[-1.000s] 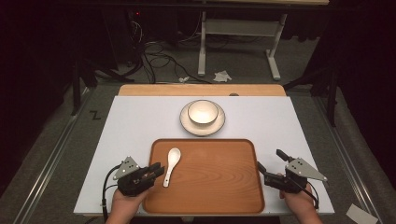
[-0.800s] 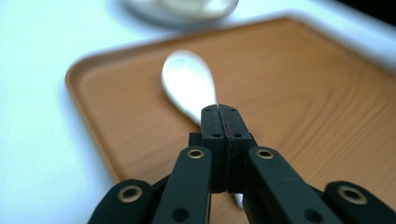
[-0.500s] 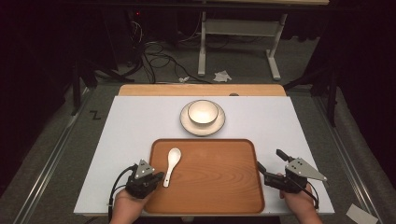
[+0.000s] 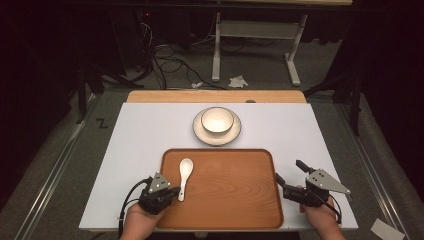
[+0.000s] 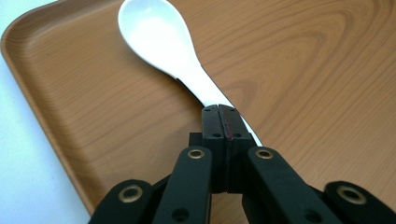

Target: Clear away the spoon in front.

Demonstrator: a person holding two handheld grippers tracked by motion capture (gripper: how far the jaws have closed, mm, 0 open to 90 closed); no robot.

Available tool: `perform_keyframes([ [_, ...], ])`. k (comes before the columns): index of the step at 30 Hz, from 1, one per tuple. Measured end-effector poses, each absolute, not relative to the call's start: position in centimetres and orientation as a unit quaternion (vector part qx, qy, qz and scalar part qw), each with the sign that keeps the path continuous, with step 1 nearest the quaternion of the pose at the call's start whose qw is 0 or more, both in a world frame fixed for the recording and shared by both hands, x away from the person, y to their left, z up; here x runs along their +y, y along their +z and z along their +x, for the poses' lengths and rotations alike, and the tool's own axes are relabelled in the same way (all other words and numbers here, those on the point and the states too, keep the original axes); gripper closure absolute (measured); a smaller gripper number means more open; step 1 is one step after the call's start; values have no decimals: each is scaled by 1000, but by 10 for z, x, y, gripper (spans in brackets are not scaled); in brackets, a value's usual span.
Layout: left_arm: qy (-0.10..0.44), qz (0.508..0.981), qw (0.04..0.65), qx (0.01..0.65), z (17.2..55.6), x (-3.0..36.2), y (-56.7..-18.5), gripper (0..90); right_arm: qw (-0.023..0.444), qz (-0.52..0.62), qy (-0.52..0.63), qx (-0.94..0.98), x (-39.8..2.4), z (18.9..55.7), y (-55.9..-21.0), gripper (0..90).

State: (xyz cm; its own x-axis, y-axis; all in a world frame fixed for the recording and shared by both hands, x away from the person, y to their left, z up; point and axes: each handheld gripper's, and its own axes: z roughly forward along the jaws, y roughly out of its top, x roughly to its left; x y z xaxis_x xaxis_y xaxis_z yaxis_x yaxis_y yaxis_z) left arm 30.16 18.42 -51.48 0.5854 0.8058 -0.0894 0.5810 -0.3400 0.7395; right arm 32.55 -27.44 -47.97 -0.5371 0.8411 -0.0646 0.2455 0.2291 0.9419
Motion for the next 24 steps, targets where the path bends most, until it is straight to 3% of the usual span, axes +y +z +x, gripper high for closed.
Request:
perform_keyframes([
  [24, 132, 813, 394, 408, 299, 174, -513, 900, 302, 375, 493, 725, -274, 324, -479, 164],
])
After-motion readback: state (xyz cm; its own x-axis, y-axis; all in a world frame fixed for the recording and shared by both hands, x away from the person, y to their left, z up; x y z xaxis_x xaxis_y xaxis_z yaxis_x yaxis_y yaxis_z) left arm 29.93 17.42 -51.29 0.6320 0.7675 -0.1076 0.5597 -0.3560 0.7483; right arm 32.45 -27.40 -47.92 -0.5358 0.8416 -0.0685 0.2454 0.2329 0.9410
